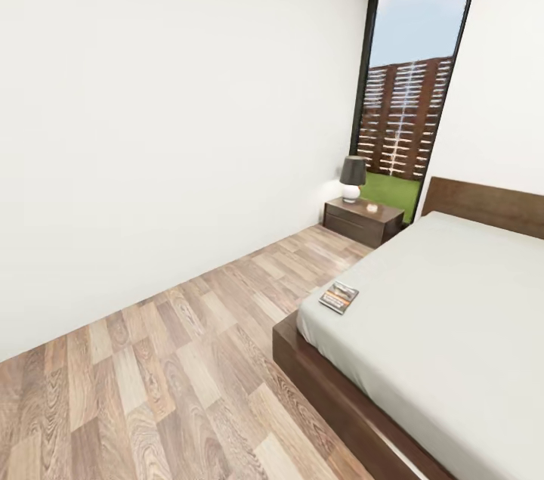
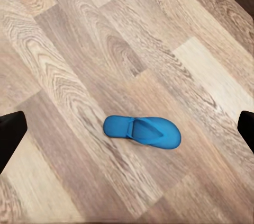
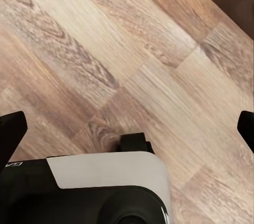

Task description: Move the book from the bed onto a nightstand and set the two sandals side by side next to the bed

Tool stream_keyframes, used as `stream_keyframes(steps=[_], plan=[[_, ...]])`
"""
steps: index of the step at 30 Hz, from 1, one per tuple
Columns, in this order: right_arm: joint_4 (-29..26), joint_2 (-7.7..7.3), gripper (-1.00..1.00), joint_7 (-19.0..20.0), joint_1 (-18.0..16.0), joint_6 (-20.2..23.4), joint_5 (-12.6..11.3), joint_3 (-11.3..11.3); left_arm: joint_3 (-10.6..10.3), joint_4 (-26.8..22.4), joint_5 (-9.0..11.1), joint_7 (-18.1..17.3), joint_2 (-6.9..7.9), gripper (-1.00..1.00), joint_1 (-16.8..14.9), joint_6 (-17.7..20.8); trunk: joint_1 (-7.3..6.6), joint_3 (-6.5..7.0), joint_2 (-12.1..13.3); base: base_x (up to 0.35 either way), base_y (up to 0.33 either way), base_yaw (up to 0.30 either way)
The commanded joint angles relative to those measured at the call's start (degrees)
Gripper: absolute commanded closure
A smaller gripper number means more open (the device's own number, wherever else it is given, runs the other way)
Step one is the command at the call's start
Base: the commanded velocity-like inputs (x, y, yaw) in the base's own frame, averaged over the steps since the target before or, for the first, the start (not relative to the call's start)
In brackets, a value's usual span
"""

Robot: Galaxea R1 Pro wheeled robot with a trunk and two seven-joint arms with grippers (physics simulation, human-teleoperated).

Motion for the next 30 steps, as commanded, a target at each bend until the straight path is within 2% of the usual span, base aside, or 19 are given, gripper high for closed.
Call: stream_keyframes(steps=[1,30], plan=[[0.00,0.02,-1.00,-0.01,-0.01,-0.17,-0.03,-0.12,0.14,0.03,0.15,-0.02,-0.04,-1.00,-0.03,-0.15,0.00,-0.05,-0.03,0.000,0.000,0.271],[0.00,0.00,-1.00,-0.01,-0.01,-0.16,-0.08,-0.12,0.17,0.03,0.15,-0.03,-0.04,-1.00,-0.03,-0.15,0.00,-0.05,-0.03,0.000,0.000,0.271]])
